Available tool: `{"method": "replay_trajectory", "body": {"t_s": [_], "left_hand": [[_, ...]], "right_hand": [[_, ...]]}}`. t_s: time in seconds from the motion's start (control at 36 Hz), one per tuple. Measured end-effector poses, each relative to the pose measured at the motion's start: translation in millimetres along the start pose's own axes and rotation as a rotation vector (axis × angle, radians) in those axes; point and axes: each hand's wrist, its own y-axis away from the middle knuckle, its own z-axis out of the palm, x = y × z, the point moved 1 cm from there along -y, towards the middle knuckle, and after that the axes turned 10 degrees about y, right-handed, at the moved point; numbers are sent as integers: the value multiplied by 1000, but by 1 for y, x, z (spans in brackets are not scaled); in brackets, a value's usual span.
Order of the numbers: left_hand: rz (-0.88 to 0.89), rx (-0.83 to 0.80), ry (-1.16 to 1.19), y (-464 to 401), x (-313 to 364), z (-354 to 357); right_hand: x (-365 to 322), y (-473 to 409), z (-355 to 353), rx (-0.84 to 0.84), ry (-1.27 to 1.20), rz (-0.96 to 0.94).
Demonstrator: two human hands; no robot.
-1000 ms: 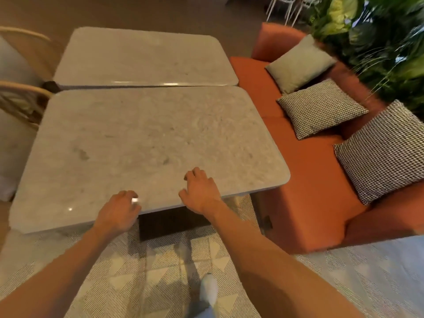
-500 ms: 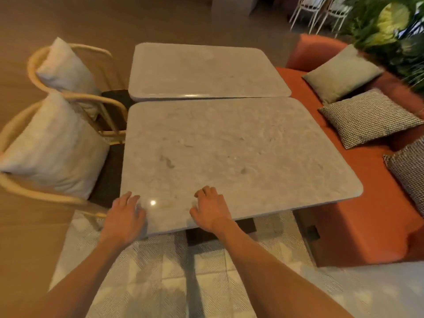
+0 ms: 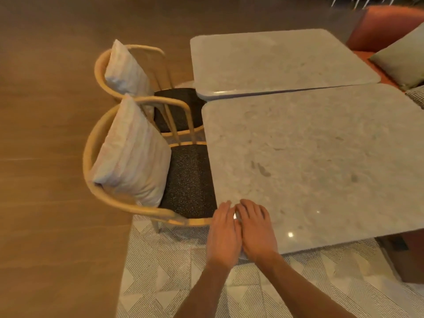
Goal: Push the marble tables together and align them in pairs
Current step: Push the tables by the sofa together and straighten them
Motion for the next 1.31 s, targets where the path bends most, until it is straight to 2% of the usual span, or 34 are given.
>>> {"method": "replay_trajectory", "body": {"t_s": [0.08, 0.19, 0.25, 0.31, 0.36, 0.42, 0.53, 0.67, 1.31], "left_hand": [[-85, 25, 82, -1, -1, 14], [-153, 161, 105, -1, 11, 27], [-187, 221, 123, 0, 15, 34], [-208, 258, 150, 0, 12, 41], [-179, 319, 146, 1, 9, 47], [-157, 385, 142, 0, 9, 47], [-94, 456, 121, 0, 3, 55], [-72, 490, 98, 0, 5, 57], [-55, 430, 36, -4, 9, 51]], "right_hand": [[10, 0, 7, 38, -53, -32], [20, 2, 14, 80, -69, -83], [24, 4, 20, 153, -58, -28], [27, 4, 27, 253, -78, 117], [28, 6, 37, 336, -94, 206], [26, 4, 38, 380, -105, 198], [27, 1, 40, 358, -79, 210], [28, -1, 43, 324, -20, 222], [28, -3, 39, 303, 12, 218]]}}
